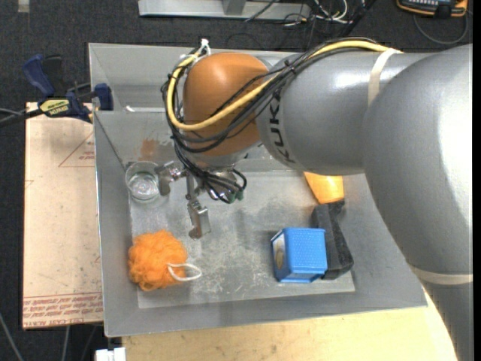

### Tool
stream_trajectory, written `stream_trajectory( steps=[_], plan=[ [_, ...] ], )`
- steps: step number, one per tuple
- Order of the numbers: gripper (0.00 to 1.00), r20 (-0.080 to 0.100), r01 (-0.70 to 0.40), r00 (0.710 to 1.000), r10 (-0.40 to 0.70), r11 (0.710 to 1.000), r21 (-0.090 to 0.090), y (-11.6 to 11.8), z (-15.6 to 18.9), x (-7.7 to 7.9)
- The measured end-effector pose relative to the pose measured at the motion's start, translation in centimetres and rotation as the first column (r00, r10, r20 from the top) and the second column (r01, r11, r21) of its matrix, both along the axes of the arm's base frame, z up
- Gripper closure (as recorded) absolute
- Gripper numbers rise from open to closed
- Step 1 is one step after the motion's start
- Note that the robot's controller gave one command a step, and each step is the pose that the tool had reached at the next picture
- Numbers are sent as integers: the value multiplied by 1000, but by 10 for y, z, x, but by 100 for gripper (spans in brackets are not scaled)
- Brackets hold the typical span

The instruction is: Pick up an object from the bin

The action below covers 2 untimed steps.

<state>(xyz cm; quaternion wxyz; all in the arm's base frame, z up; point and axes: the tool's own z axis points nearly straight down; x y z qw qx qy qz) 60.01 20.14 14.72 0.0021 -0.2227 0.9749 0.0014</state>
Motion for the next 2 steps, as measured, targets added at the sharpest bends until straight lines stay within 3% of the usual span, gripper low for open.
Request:
stream_trajectory(
  steps=[1, 2],
  plan=[
    [0, 0, 147, 989, -147, 989, 1, 13, -31, -11],
    [100, 6, -21, 1000, 21, 1000, -3, 47, -76, -50]
  ],
)
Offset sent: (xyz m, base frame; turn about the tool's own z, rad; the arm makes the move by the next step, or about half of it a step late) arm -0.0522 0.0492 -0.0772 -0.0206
